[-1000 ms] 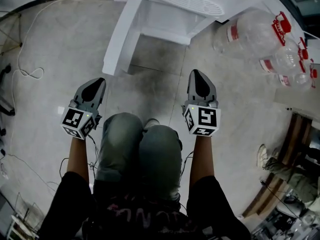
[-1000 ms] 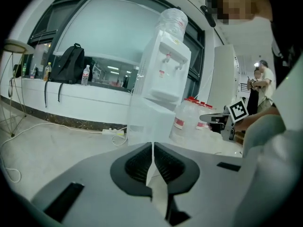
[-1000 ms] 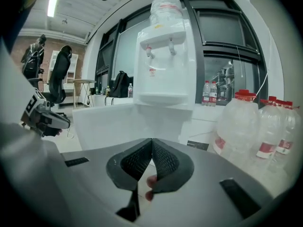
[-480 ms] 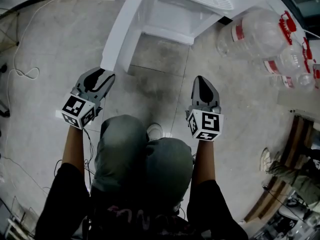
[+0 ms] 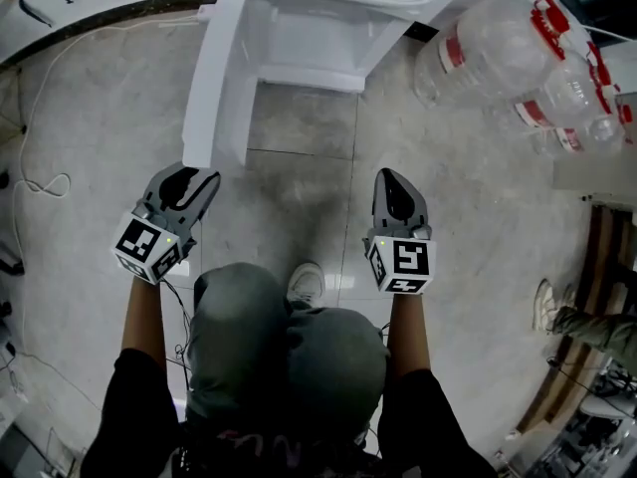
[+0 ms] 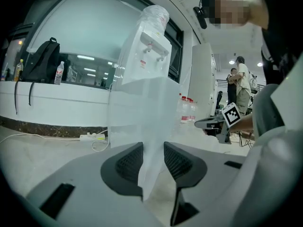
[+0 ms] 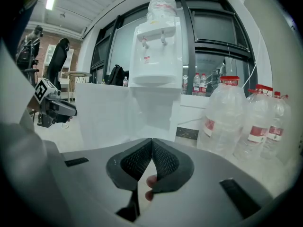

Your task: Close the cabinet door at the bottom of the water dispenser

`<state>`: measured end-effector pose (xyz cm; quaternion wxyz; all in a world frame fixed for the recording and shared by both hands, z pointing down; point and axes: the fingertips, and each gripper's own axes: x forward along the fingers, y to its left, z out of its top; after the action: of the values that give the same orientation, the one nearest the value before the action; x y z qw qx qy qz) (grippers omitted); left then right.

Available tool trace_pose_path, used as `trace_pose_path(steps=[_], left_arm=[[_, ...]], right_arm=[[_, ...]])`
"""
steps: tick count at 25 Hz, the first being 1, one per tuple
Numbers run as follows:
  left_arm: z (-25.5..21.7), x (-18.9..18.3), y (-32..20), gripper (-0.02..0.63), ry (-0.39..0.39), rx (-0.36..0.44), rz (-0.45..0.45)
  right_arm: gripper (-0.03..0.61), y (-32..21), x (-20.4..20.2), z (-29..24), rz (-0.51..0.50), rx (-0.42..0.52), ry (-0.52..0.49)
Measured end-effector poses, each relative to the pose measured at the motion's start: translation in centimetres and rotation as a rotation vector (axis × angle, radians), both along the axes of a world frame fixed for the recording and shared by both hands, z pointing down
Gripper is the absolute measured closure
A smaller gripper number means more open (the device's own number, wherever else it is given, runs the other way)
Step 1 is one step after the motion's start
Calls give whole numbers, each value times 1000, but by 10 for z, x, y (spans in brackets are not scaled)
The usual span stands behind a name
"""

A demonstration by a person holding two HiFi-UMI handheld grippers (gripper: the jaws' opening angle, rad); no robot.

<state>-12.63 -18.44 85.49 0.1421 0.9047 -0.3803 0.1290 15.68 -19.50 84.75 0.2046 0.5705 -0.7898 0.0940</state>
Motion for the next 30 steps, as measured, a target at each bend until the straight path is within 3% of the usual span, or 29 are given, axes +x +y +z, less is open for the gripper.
trace_pose_path(steps=[4,18,24,30], left_arm=[[1,20,0,465,-2,3,29],[-1,132,-22,495,9,48,274],[-3,170,-44,494,23,55,294],[-1,202,-63,480,-35,76,385]], right_arm=[[565,5,12,8,17,-7,-1],[565,0,68,12,130,15,-18],[565,3,95,19,174,13,-16],[565,1,114,29,204,2,-30]])
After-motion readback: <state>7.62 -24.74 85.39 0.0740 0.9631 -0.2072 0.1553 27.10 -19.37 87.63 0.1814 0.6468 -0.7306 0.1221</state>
